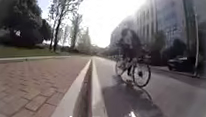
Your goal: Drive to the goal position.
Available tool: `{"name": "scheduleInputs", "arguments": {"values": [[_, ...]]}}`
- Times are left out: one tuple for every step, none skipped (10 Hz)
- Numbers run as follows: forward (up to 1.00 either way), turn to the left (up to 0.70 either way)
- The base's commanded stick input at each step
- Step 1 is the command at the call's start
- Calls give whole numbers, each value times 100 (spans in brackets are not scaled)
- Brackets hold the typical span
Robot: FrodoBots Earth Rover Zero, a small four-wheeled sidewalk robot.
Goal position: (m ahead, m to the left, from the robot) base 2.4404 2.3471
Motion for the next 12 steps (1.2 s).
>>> {"name": "scheduleInputs", "arguments": {"values": [[0, -45], [0, -45], [0, -45], [0, -45], [0, -45], [0, -45], [0, -45], [0, -45], [0, -45], [0, -45], [0, -45], [0, -45]]}}
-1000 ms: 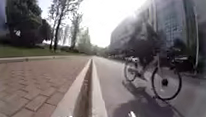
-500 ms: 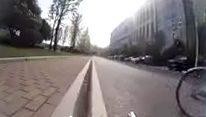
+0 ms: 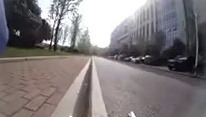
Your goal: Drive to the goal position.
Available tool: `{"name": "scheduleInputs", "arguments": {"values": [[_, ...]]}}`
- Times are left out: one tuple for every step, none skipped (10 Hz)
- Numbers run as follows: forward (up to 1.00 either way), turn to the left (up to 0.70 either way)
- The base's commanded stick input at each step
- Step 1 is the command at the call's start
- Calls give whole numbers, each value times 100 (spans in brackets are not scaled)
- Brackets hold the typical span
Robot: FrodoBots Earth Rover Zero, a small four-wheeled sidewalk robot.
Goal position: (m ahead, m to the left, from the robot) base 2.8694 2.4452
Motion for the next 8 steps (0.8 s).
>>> {"name": "scheduleInputs", "arguments": {"values": [[0, -45], [19, -37], [70, -14], [70, -14], [70, -14], [70, -14], [70, -14], [70, -14]]}}
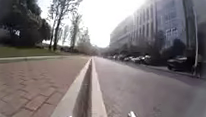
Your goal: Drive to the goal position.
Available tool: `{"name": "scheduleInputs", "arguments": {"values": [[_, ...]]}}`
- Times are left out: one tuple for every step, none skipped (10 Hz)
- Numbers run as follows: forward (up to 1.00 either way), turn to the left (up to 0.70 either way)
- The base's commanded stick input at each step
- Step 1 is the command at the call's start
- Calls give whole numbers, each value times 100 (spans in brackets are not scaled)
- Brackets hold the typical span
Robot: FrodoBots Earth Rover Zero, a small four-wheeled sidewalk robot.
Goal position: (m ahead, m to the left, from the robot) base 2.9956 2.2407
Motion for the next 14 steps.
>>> {"name": "scheduleInputs", "arguments": {"values": [[70, -14], [70, -14], [70, -14], [70, -14], [70, -14], [70, -14], [70, -14], [70, -14], [70, -14], [70, -14], [70, -14], [70, -14], [24, -47], [0, -20]]}}
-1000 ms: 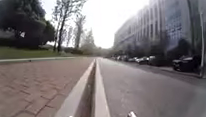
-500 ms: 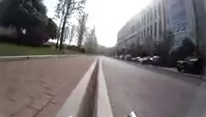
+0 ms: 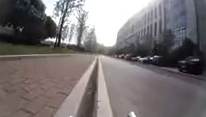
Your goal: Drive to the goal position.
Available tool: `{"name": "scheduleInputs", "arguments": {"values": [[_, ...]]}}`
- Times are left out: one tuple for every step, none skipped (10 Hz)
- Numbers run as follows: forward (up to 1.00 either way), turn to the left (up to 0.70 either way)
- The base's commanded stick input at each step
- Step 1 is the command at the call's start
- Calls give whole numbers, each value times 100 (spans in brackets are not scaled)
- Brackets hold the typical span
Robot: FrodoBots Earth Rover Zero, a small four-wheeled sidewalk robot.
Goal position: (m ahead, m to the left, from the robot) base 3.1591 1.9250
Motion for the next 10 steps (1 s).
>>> {"name": "scheduleInputs", "arguments": {"values": [[-31, 0], [-45, 0], [-45, 0], [-45, 0], [-45, 0], [-45, 0], [-45, 0], [-15, 0], [0, 0], [0, 0]]}}
